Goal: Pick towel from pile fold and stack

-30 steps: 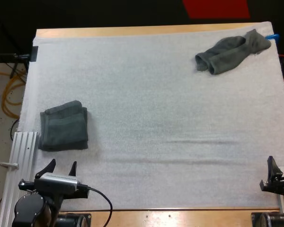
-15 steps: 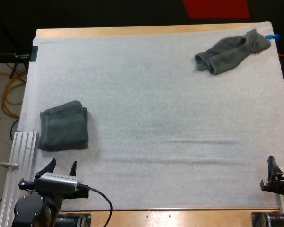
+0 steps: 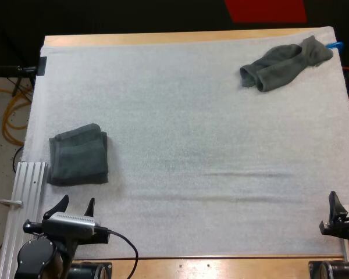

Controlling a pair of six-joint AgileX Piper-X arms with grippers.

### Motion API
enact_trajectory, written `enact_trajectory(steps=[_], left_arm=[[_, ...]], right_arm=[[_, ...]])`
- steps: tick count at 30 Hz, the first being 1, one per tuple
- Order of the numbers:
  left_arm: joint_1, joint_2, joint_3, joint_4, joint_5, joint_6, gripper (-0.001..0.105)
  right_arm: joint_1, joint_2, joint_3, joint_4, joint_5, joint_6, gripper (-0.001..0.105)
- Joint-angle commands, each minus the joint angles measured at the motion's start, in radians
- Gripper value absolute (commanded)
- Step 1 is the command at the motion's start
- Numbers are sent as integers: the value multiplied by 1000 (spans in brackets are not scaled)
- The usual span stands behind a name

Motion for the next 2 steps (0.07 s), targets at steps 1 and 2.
enact_trajectory(steps=[1, 2], left_arm=[[1, -135, -1, -10, 1, -13, 51], [1, -135, -1, -10, 1, -13, 51]], right_arm=[[-2, -39, -2, -8, 0, -4, 70], [-2, -39, -2, -8, 0, -4, 70]])
